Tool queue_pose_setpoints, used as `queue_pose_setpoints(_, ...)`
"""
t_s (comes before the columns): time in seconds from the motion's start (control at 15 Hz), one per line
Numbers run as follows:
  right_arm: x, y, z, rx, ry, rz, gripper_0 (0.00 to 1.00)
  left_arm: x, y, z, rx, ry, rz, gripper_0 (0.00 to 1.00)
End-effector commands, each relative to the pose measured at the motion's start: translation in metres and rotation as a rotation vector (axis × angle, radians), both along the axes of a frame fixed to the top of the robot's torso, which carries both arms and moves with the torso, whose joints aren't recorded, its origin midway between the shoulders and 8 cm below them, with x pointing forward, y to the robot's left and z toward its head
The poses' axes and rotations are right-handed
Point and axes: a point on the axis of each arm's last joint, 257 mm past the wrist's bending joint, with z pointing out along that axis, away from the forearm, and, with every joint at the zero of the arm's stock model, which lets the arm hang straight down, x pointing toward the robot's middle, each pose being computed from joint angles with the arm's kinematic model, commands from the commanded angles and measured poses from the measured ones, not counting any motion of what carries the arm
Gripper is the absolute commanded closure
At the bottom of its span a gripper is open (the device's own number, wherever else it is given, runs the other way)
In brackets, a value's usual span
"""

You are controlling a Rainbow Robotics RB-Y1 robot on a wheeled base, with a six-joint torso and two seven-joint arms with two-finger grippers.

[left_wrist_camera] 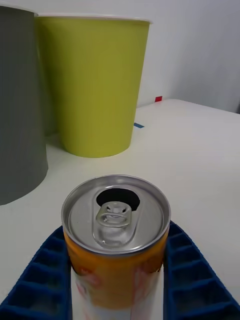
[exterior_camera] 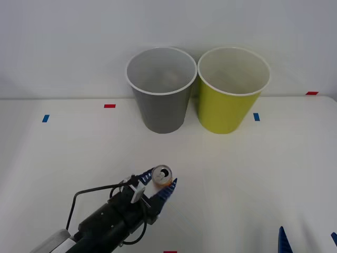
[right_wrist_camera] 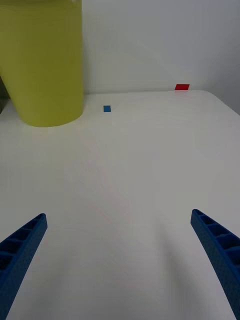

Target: Put cans in the gray bin and PET bottles in the light green bin.

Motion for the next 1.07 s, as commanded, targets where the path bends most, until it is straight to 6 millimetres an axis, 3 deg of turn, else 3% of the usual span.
queue_pose_setpoints(0.07,0.0,0.0,0.0,0.0,0.0,0.0,0.0,-0.001,0.001,-0.001,0.006,0.001,0.0,1.0)
queue_pose_setpoints(0.4,0.0,0.0,0.0,0.0,0.0,0.0,0.0,0.001,0.003,0.0,0.034,0.003,0.006,1.0)
queue_pose_setpoints(0.53,0.0,0.0,0.0,0.0,0.0,0.0,0.0,0.002,0.003,0.012,0.073,0.02,0.024,1.0)
queue_pose_setpoints(0.67,0.0,0.0,0.0,0.0,0.0,0.0,0.0,0.004,0.003,0.031,0.091,0.038,0.049,1.0)
queue_pose_setpoints(1.07,0.0,0.0,0.0,0.0,0.0,0.0,0.0,0.019,0.029,0.092,0.159,0.065,0.16,1.0)
